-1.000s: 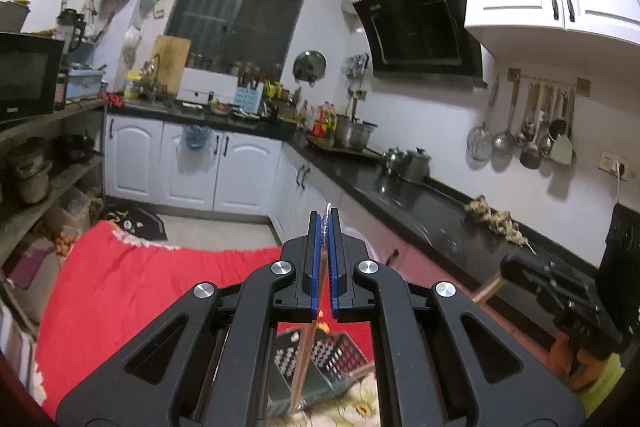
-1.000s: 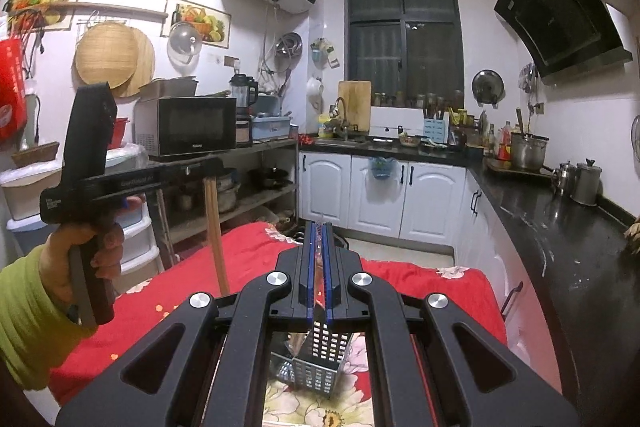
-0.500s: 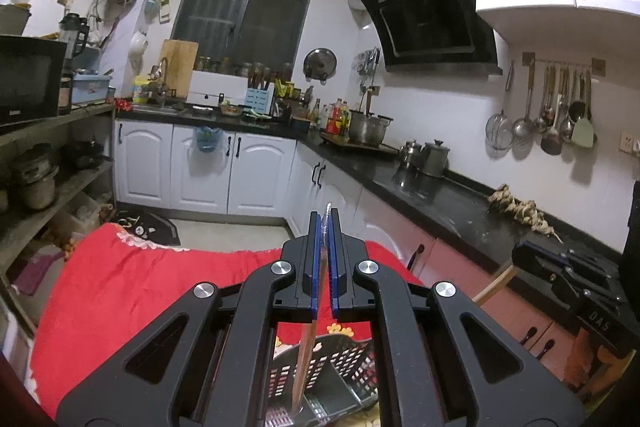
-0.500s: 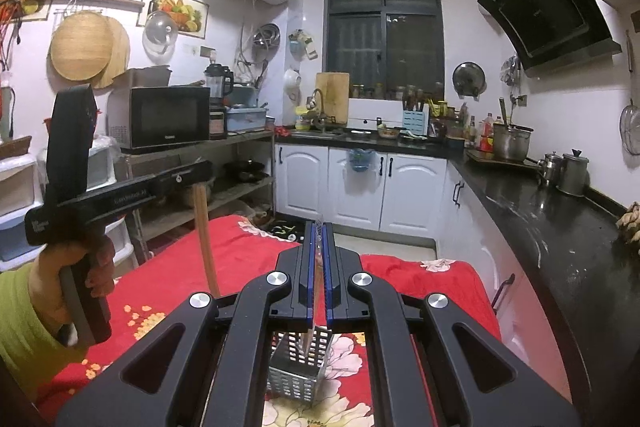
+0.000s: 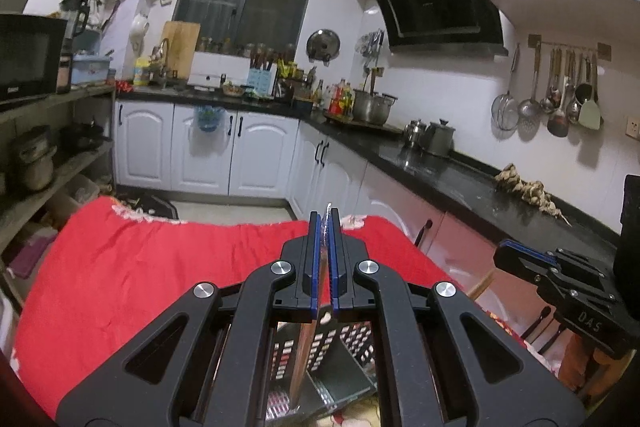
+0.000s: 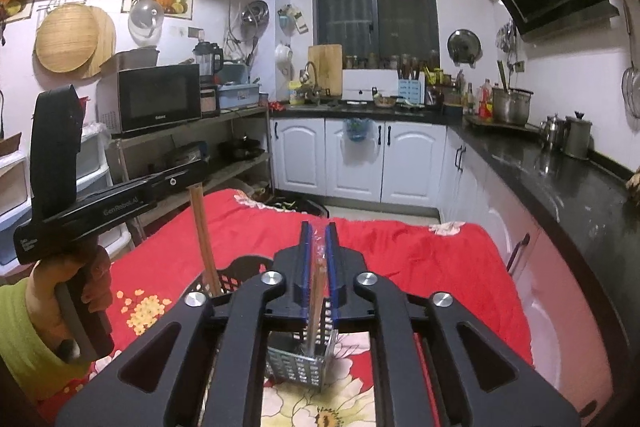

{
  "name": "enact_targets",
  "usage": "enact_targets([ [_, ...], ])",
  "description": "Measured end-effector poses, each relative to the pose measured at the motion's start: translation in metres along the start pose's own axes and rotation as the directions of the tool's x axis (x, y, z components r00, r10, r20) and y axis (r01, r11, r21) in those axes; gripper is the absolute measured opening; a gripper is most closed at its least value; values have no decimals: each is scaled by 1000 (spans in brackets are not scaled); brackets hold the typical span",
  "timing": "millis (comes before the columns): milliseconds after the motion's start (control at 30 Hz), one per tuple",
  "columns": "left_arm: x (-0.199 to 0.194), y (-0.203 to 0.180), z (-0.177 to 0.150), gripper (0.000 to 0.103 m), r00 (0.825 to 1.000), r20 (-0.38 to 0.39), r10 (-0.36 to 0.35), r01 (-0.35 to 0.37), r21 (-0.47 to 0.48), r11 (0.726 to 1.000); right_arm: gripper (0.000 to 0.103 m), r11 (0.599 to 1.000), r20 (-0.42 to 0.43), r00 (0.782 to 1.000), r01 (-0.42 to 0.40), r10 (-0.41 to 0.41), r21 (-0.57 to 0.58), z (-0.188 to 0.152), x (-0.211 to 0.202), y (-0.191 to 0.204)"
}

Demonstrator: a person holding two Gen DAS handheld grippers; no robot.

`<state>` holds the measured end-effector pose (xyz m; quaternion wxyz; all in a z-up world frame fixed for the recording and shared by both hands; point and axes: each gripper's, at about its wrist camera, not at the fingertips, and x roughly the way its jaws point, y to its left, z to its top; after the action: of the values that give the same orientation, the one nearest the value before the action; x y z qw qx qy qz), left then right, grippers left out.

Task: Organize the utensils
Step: 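Lower the chopstick into the caddy and open the left tool while the right tool releases its own, then withdraw both open tools from the caddy back over the chopstick pile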

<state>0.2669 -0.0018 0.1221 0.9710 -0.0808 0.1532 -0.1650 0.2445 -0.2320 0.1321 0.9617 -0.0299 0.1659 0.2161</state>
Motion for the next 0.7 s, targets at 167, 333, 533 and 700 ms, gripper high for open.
enact_targets([
  [167,-1,4,-13,4,999,-34,6,-6,-9,1000,52,999,33,999,39,-39,-18,-10,-11,1],
  [333,-9,6,-18,36,999,-44,11,-12,-27,1000,66,998,48,997,62,-62,-2,-16,-25,-6],
  [533,-24,-2,-24,76,998,-59,13,-13,2,1000,80,995,67,993,102,-102,10,-23,-46,-12],
  [700,-43,-7,-33,93,998,-66,13,-12,9,1000,87,994,68,992,109,-110,21,-30,-60,-16],
])
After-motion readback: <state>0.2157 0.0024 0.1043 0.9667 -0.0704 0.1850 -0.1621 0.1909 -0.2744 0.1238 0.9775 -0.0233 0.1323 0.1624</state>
